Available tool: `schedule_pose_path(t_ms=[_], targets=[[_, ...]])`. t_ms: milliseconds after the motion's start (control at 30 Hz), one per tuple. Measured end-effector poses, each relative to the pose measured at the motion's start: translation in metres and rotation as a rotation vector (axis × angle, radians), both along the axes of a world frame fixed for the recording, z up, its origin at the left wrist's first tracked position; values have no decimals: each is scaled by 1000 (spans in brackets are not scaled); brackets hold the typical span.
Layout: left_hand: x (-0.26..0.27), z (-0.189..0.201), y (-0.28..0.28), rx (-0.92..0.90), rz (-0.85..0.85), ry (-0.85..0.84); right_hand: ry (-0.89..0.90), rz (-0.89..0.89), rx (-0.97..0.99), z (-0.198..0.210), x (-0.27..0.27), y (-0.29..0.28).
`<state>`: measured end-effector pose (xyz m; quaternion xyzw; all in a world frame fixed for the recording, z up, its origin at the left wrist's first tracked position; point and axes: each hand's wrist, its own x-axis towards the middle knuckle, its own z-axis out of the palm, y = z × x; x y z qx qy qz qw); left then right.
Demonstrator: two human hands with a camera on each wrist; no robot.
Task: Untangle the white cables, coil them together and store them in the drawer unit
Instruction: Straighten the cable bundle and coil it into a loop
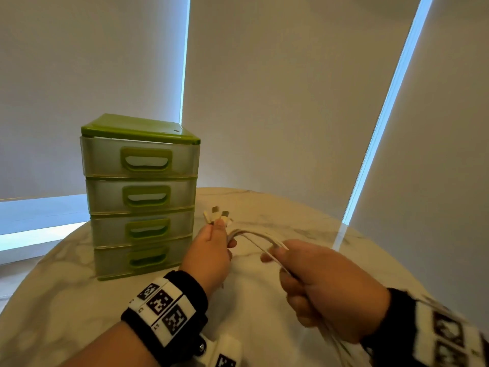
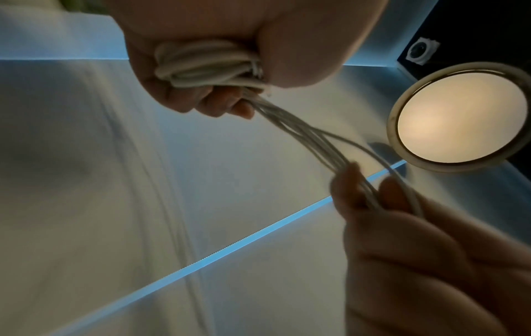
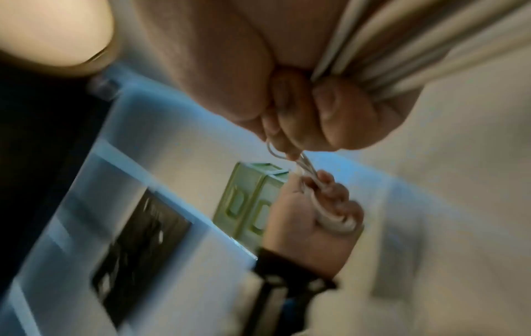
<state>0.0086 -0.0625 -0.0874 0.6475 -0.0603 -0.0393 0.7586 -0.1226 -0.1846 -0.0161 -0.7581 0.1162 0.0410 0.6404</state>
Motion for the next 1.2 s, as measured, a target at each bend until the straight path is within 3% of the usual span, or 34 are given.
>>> schedule_pose_path(t_ms=[67, 133, 233, 367, 533, 700, 833, 933, 1000, 1133, 1200], targets=[[1, 2, 0, -67, 52, 79, -184, 3, -409, -3, 15, 10], [2, 3, 2, -18, 93, 103, -310, 76, -645, -9, 27, 17], [3, -2, 5, 100, 153, 110, -345, 213, -752, -19, 37, 24], [11, -6, 6, 107, 46, 81, -310, 385, -895, -24, 46, 26], [9, -5, 2, -310, -65, 372, -205, 509, -1053, -29, 60, 15], [-1, 4, 2, -239, -154, 303, -133, 578, -946, -37, 64, 10], [-11, -3, 0, -131, -317, 238, -139, 598, -1006, -42, 64, 12], [-7, -3, -6, -127, -158, 195, -164, 559, -961, -46, 58, 14], [-4, -1, -6, -233, -81, 169, -135, 580, -722, -43, 52, 7], [-3, 11, -3, -416, -52, 63, 105, 647, -29, -35, 45, -12], [-3, 19, 3, -519, -71, 9, 118, 704, 104, -38, 45, -12]])
